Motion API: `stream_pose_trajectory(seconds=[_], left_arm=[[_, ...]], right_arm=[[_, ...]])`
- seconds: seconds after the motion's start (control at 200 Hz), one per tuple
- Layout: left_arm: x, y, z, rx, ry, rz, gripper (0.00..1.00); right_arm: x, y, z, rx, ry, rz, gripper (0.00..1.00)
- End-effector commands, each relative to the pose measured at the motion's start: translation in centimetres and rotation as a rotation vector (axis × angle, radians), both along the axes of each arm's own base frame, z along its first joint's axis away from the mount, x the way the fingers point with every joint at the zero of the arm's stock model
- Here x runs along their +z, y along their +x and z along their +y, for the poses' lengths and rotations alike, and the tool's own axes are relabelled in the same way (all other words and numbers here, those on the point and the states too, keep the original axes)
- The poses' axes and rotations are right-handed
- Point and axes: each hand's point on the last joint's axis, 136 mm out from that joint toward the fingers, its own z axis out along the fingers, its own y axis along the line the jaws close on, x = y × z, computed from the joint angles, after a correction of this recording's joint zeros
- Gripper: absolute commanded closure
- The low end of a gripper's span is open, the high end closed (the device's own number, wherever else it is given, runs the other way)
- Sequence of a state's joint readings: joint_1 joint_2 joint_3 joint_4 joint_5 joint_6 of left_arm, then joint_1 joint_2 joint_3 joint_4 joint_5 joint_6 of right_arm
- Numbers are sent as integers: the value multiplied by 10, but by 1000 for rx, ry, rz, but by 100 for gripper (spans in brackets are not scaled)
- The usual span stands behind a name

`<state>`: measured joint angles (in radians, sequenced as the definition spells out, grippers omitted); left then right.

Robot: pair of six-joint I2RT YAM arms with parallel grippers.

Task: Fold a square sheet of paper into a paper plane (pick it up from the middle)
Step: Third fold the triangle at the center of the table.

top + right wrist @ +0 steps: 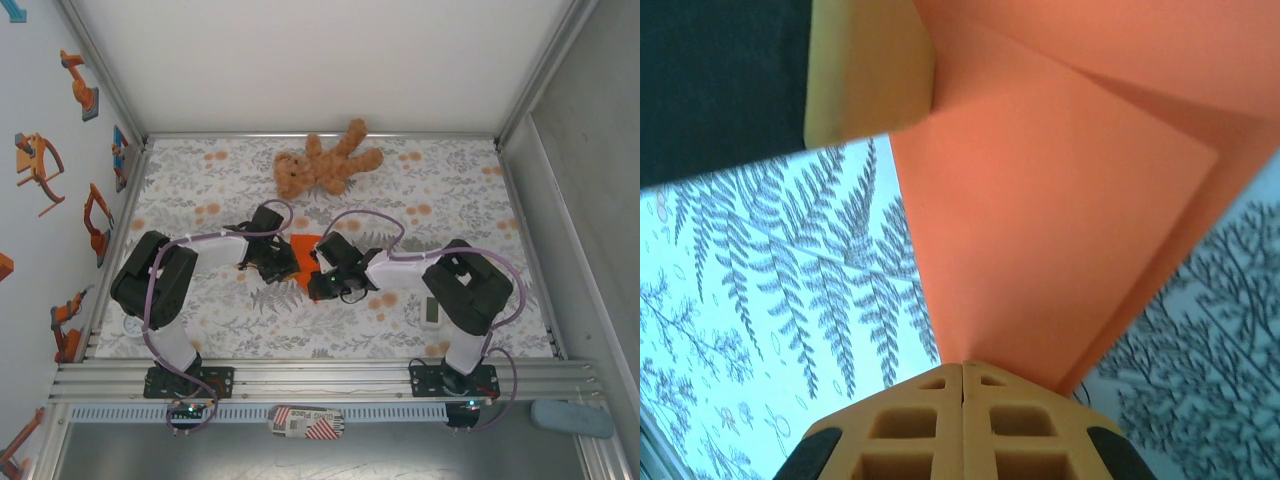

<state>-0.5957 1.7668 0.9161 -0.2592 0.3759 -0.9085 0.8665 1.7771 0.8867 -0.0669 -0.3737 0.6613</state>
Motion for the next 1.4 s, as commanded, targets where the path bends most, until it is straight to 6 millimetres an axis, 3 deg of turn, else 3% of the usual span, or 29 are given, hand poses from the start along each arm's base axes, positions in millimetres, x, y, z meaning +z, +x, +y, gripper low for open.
stream_pose_trajectory(seconds=[0.0, 0.115, 0.215, 0.391, 0.506, 0.706, 0.806, 1.047, 1.392], left_arm=[[-47, -27, 36, 5, 193, 107, 87], [-46, -27, 35, 2, 189, 106, 87], [-45, -26, 34, -1, 188, 103, 87], [-44, -26, 33, -4, 182, 102, 87], [-44, -26, 33, -4, 180, 103, 88], [-44, -26, 31, -5, 176, 106, 89], [-43, -26, 31, -7, 175, 106, 89], [-44, -27, 32, -4, 178, 109, 89], [-48, -28, 34, -9, 189, 112, 90]], right_arm=[[-13, -27, -26, 28, -77, 71, 100], [-13, -31, -38, 19, -104, 54, 100], [5, -24, -38, 9, -83, -9, 100], [47, -2, -29, -24, -21, -140, 100], [58, 1, -11, -2, 34, -141, 100], [49, 6, 30, 22, 130, -61, 100], [41, 11, 40, 18, 126, -32, 100], [16, 12, 37, 7, 64, 0, 100], [-11, -4, 19, 9, 39, 34, 100]])
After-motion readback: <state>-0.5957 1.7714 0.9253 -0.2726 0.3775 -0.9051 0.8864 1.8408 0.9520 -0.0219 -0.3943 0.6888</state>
